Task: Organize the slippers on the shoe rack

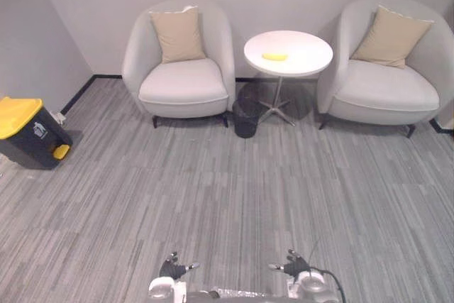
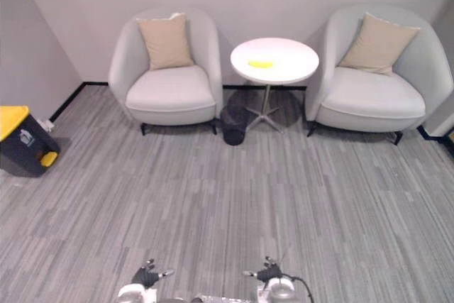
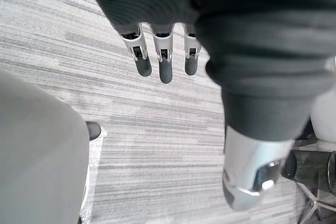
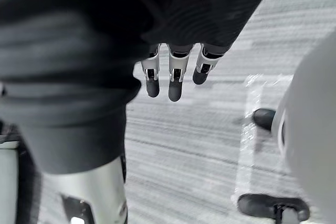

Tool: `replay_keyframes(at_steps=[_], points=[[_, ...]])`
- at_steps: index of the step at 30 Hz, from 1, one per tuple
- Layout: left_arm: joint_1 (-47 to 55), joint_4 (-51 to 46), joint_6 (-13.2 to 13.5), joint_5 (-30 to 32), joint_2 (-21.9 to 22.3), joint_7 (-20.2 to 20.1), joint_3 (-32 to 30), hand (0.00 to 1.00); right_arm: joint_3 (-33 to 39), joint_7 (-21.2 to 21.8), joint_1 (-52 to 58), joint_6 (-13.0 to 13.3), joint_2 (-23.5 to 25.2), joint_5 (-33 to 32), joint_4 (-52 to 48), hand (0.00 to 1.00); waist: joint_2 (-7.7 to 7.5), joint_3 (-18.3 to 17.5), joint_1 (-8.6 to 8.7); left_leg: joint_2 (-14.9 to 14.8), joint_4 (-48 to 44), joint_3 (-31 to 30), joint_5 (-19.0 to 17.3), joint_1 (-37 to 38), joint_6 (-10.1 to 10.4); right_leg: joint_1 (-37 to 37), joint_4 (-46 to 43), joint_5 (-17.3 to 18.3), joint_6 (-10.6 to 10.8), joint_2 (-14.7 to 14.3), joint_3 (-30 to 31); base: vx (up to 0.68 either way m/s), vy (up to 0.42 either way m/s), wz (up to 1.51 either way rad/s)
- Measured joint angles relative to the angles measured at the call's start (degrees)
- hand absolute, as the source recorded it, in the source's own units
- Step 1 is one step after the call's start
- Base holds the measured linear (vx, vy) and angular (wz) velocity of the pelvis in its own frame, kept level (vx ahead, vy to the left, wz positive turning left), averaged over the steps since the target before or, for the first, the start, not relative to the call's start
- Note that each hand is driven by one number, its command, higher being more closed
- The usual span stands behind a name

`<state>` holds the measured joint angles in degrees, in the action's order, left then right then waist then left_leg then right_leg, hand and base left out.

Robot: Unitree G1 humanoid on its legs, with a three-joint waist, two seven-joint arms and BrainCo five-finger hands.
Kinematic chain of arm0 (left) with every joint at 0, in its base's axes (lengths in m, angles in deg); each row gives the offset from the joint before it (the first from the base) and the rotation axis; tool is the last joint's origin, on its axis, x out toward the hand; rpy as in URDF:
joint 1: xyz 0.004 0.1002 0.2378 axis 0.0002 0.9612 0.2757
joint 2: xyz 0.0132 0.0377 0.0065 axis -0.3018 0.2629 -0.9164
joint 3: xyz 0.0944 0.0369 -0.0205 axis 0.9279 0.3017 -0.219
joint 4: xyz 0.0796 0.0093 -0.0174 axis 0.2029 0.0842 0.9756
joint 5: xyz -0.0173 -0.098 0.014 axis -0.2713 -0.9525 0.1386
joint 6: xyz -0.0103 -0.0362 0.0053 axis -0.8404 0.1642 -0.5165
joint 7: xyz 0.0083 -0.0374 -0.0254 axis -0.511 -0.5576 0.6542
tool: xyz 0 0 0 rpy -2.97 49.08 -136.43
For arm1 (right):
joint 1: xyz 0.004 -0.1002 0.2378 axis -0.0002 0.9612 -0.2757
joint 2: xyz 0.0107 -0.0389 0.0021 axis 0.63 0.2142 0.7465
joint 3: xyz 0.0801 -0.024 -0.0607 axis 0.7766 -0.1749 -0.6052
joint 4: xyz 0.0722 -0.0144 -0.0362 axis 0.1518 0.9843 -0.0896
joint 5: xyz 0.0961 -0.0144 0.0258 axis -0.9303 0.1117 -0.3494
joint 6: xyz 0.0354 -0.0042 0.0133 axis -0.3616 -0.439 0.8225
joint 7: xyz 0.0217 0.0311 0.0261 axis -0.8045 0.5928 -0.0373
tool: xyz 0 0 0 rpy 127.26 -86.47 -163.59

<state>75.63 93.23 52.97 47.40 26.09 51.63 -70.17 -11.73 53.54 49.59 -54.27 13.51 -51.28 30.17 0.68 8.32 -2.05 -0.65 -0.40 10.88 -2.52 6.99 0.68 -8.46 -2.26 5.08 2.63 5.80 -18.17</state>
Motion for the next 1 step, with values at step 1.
replay_keyframes(at_steps=[1], points=[[-0.1,-0.1,0.0,0.0,0.0,-0.1,0.0,0.0,0.3,-0.2,0.4,0.0,-0.4,0.0,0.0,0.0,-0.14,0.1,0.03,-0.1,0.6,-0.1,0.5,0.0,-0.1,-0.5,1.7,-0.9,-0.1,-0.4,-0.1,-0.04,-0.022,0.0]])
